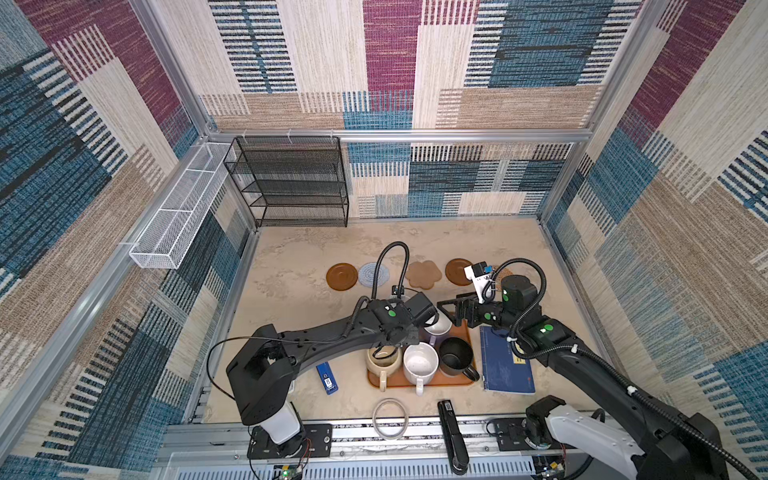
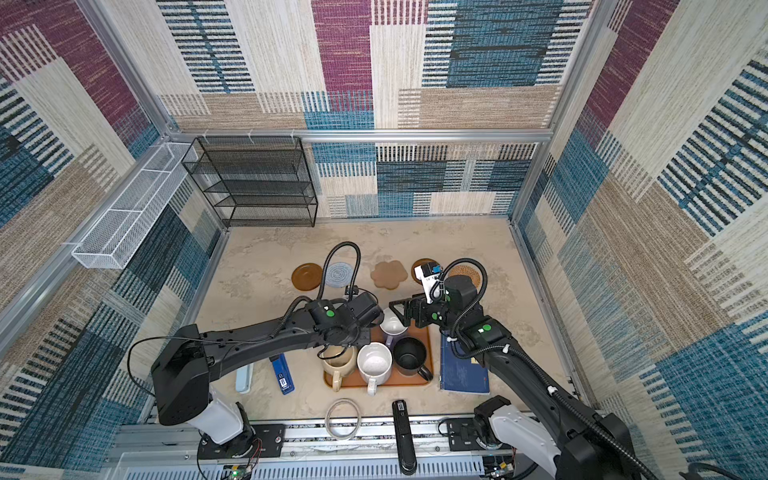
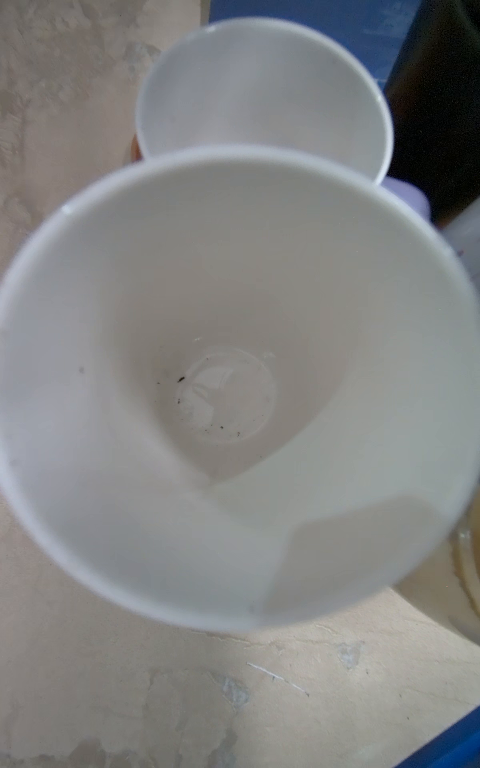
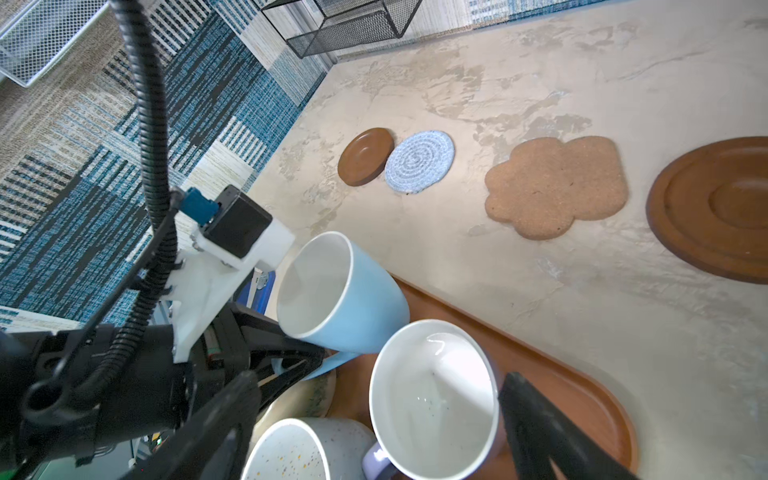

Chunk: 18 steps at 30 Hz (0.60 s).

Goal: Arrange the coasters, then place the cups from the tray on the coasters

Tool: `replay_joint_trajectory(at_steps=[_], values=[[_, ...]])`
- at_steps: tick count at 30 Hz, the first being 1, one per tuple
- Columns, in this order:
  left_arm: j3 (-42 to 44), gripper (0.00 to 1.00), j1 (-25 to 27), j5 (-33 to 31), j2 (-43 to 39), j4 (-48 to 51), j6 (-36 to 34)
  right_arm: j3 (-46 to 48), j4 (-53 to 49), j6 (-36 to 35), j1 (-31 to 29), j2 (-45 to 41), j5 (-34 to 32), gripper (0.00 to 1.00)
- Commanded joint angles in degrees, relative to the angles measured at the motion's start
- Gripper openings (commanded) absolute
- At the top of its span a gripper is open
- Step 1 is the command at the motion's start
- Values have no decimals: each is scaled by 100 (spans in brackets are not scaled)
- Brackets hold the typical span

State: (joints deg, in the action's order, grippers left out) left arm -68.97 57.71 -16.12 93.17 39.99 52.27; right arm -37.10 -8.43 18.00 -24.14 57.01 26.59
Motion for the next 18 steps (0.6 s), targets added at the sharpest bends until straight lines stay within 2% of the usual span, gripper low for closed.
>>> replay_joint_trajectory(at_steps=[1,3,7,13,18], values=[[35,0,-14,-128,-203,-254,-224,16,311,48,-3,17,239,94],[26,0,-13,-182,-337,-237,-328,34,400,68,-3,7,434,100],[-20,0,-90,-344,-633,-158,-765,36,515,189,-3,-42,678,100],[4,0,-352,-109,-1162,-194,-1409,-60,552,363,-9,-251,651,100],[-195,0,-579,30,-1479,140,-1835,-175,517,646,-12,-220,516,100]])
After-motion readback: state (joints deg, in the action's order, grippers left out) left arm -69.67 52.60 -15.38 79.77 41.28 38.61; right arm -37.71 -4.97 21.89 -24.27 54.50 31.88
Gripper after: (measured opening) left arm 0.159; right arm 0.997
